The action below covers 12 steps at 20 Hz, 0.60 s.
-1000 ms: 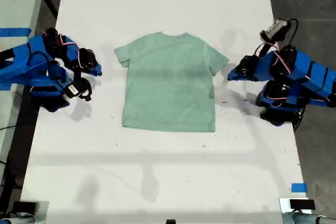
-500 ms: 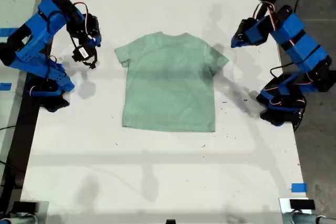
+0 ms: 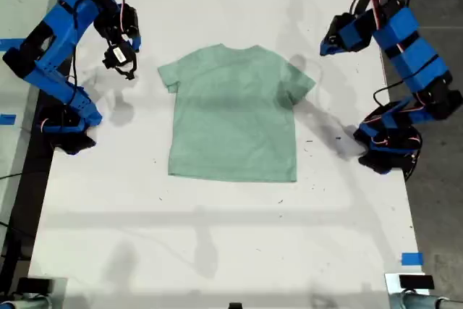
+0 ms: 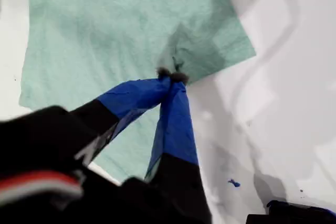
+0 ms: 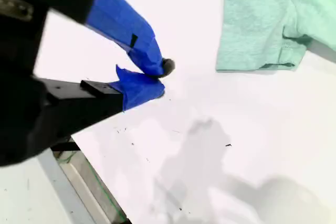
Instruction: Fold tshirt
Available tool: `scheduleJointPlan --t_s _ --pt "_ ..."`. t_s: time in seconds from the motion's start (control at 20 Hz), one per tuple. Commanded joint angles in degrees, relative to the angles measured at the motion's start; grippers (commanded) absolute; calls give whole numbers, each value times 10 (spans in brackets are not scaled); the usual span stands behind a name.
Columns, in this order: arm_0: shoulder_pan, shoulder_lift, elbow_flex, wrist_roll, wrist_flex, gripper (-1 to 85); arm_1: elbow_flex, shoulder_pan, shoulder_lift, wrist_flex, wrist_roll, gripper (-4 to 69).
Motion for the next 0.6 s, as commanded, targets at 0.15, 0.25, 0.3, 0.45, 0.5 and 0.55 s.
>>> scheduleJointPlan --t_s 0.15,0.25,0.3,0.45,0.5,0.55 --pt "-4 0 -24 8 4 0 146 27 -12 -109 -64 332" --pt "-4 0 -16 8 -1 0 225 52 -28 -186 -88 336" --pt "-4 0 -12 8 -3 0 254 64 -38 -221 -104 336" --pt "-3 0 -4 8 -9 0 302 90 -94 -302 -136 334" --pt "-2 0 -2 8 -11 0 310 91 -118 -327 -142 332" --pt "-1 -1 -2 8 -12 0 314 91 -144 -348 -143 329"
